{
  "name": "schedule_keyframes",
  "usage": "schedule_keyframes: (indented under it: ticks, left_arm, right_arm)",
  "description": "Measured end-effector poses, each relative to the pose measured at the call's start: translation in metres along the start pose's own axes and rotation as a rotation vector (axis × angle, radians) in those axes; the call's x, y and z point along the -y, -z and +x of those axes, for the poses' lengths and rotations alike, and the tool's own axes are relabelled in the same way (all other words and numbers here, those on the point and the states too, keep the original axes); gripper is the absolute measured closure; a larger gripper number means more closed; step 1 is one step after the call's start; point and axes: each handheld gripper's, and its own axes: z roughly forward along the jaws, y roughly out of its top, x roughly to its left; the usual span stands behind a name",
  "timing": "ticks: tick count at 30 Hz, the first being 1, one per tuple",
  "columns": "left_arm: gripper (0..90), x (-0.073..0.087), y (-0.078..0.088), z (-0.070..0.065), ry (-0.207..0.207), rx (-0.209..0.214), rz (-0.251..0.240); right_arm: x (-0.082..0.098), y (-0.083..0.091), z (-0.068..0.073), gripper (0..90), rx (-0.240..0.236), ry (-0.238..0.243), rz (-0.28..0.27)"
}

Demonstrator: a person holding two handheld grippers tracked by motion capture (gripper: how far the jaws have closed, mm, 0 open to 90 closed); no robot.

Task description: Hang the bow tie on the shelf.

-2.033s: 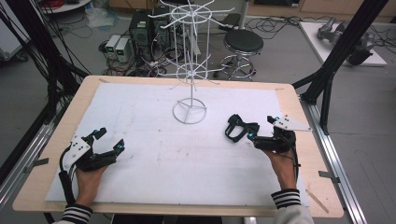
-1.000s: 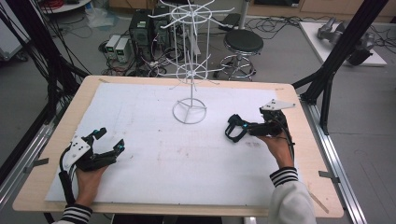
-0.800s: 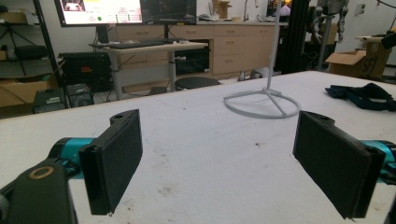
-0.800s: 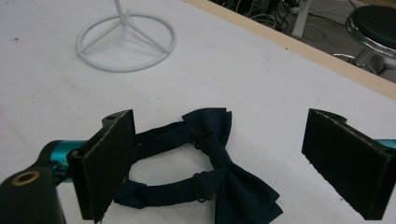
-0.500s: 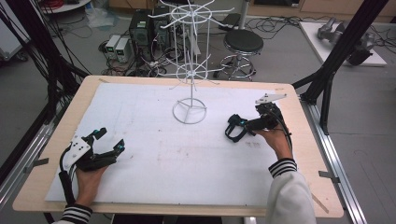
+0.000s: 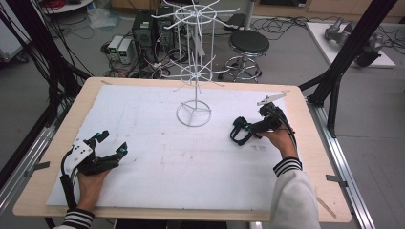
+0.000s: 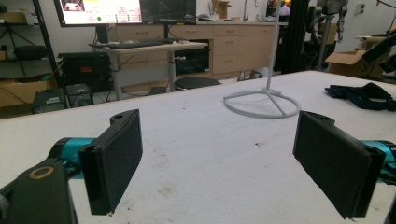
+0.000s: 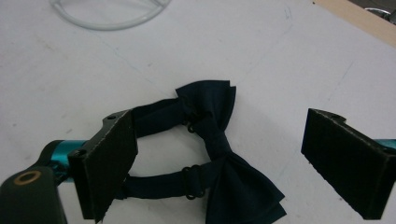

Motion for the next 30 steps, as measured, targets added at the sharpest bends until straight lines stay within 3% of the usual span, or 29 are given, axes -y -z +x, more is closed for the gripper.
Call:
schedule_keyframes:
  ticks: [8, 11, 12, 16, 20, 22, 24, 30]
  left_arm:
    - [16.2, 0.000, 0.000, 0.000, 0.000, 0.000, 0.000]
    - [16.2, 0.000, 0.000, 0.000, 0.000, -0.001, 0.001]
    - [16.2, 0.000, 0.000, 0.000, 0.000, 0.000, 0.000]
    - [16.2, 0.000, 0.000, 0.000, 0.000, 0.001, 0.001]
    - [16.2, 0.000, 0.000, 0.000, 0.001, 0.001, -0.001]
    - [16.2, 0.000, 0.000, 0.000, -0.001, 0.001, 0.001]
    - [16.2, 0.000, 0.000, 0.000, 0.000, 0.001, 0.001]
    - [16.2, 0.000, 0.000, 0.000, 0.000, 0.001, 0.000]
  right_arm:
    - [0.002, -0.007, -0.003, 10.0, -0.011, 0.008, 0.024]
    - [0.000, -0.009, -0.004, 10.0, -0.012, 0.020, 0.063]
    - [-0.007, -0.008, -0.003, 10.0, -0.009, 0.049, 0.092]
    - [-0.012, -0.007, -0.003, 10.0, -0.003, 0.045, 0.063]
    - [-0.009, -0.014, -0.004, 10.0, 0.005, 0.058, 0.124]
    - [-0.009, -0.015, -0.003, 10.0, 0.006, 0.056, 0.124]
    - [-0.009, -0.015, -0.004, 18.2, -0.017, 0.055, 0.122]
    - [-0.009, -0.018, -0.004, 18.5, -0.019, 0.069, 0.135]
